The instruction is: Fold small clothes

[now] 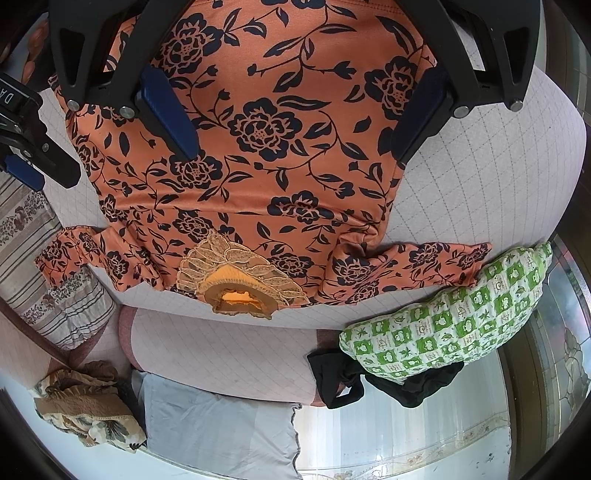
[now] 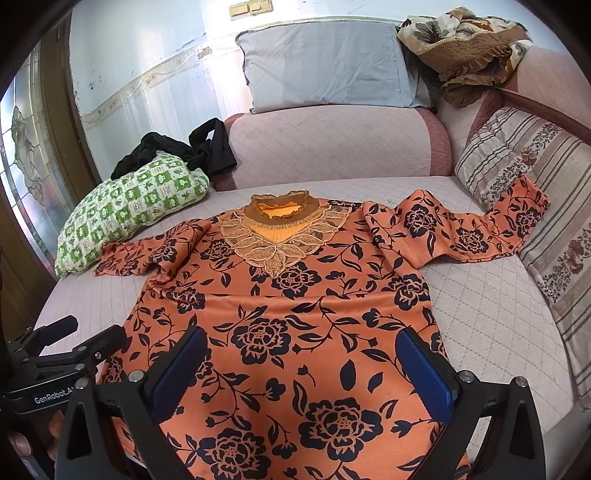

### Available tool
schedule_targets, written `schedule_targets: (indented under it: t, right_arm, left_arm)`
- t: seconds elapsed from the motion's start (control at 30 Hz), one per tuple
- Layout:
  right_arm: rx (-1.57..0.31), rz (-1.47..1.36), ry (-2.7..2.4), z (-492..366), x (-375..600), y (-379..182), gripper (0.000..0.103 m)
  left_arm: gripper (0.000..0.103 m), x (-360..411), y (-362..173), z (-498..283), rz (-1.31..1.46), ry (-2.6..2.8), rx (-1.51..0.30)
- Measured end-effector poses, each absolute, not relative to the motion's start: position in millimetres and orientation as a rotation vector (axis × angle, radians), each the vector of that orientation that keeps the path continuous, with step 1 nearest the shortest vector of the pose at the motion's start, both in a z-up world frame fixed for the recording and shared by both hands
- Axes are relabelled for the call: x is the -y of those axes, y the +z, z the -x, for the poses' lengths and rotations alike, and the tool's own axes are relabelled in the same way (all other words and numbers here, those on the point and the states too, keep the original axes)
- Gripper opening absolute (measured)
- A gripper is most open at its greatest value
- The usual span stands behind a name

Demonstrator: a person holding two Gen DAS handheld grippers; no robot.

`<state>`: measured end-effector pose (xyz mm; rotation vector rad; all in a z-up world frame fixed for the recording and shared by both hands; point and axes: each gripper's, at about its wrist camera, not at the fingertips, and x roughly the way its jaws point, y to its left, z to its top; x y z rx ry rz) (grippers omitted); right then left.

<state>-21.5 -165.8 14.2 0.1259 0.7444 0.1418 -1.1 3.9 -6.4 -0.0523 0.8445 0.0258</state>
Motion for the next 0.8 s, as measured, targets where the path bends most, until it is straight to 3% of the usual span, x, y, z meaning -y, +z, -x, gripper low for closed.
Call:
schedule_targets:
  t: [0.8]
  right_arm:
    - [-0.755,-0.125,0.147,16.6,164.6,8.2,0.103]
  left_arm:
    - [0.103,-2.8,-7.4,-3.0,0.049,0.024,-0.851]
